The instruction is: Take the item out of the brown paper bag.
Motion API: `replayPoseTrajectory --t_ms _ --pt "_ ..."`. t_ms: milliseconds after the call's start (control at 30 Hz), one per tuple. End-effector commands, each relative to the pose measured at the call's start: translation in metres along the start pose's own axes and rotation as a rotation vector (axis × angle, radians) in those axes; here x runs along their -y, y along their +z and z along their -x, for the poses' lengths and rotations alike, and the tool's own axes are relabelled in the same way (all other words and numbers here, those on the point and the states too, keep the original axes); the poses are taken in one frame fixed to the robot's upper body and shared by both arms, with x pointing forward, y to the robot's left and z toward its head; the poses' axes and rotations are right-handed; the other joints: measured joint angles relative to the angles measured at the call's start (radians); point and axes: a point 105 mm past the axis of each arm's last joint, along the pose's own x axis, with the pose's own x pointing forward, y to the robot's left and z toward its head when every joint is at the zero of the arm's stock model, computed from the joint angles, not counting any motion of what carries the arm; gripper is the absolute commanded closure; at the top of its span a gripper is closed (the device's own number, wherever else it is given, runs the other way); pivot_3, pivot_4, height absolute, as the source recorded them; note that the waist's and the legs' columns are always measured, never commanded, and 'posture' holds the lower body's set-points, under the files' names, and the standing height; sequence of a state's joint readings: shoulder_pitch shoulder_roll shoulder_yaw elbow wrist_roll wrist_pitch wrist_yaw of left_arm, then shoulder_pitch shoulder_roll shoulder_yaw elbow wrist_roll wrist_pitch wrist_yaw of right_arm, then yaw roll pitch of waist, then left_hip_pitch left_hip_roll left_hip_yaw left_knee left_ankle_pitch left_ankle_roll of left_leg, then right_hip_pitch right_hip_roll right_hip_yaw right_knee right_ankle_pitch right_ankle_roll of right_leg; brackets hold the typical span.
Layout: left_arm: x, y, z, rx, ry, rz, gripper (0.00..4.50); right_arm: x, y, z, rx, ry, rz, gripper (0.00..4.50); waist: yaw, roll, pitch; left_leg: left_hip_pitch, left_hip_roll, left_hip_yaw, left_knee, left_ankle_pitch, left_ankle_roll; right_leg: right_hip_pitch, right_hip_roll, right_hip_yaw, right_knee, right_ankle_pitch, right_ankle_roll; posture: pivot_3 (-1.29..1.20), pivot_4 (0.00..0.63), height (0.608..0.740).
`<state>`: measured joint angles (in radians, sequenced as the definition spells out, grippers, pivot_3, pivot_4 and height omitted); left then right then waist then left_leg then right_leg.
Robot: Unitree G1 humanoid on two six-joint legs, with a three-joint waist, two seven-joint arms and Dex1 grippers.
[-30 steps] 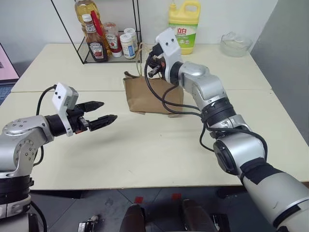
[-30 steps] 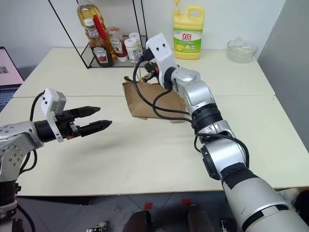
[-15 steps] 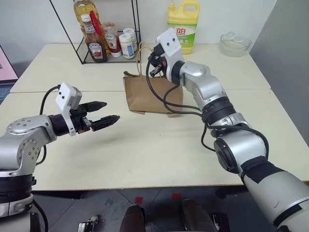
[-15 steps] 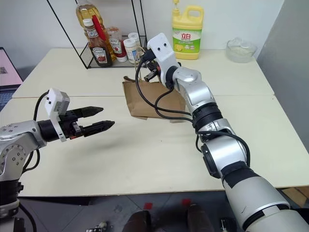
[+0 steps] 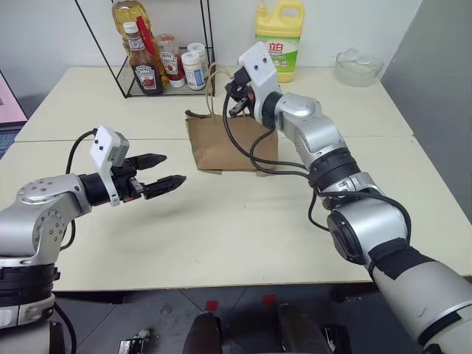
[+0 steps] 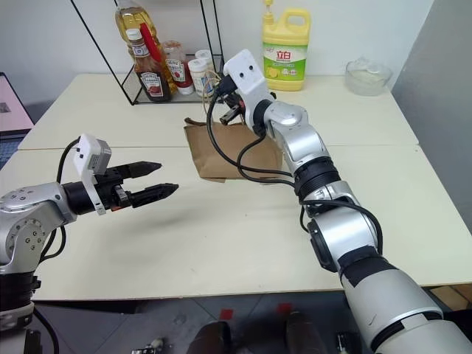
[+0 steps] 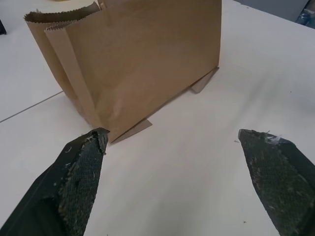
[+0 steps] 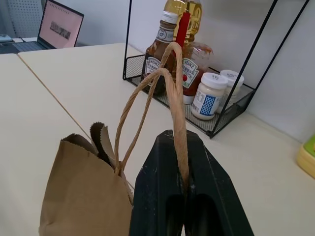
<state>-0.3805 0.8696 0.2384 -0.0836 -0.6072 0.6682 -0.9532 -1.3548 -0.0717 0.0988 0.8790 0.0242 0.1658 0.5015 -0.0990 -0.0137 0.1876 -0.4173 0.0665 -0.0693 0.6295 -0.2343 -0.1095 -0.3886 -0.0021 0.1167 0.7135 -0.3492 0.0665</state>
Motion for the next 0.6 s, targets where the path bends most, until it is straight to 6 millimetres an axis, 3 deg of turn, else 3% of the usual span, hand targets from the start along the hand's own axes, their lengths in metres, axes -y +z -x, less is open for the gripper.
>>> replayPoseTrajectory --t_ms 33,300,400,600 --pt "0.001 0.01 0.0 0.026 -0.002 -0.044 0.0 0.004 0.027 0.0 0.072 0.003 0.057 4.46 0.0 0.0 0.0 0.0 0.0 0.0 0.0 0.0 0.0 0.0 0.0 0.0 0.0 0.0 0.0 0.0 0.15 0.74" --pt "0.0 0.009 -0.002 0.023 -0.001 -0.045 0.0 0.002 0.012 0.0 0.009 0.012 0.028 4.46 -0.001 0.0 0.0 0.0 0.0 0.0 0.0 0.0 0.0 0.0 0.0 0.0 0.0 0.0 0.0 0.0 0.15 0.74" --pt "0.0 0.009 -0.003 0.027 -0.003 -0.047 0.0 0.002 0.007 0.002 -0.01 0.022 0.022 3.87 -0.001 0.0 0.0 0.0 0.0 0.0 0.0 0.0 0.0 0.0 0.0 0.0 0.0 0.0 0.0 0.0 0.15 0.74" --pt "0.0 0.012 -0.004 0.036 -0.003 -0.052 0.0 0.006 0.005 0.017 -0.027 0.04 0.014 1.85 0.0 0.0 0.0 0.0 0.0 -0.001 0.0 0.0 0.0 0.0 0.0 -0.001 0.0 0.0 0.0 0.0 0.15 0.74"
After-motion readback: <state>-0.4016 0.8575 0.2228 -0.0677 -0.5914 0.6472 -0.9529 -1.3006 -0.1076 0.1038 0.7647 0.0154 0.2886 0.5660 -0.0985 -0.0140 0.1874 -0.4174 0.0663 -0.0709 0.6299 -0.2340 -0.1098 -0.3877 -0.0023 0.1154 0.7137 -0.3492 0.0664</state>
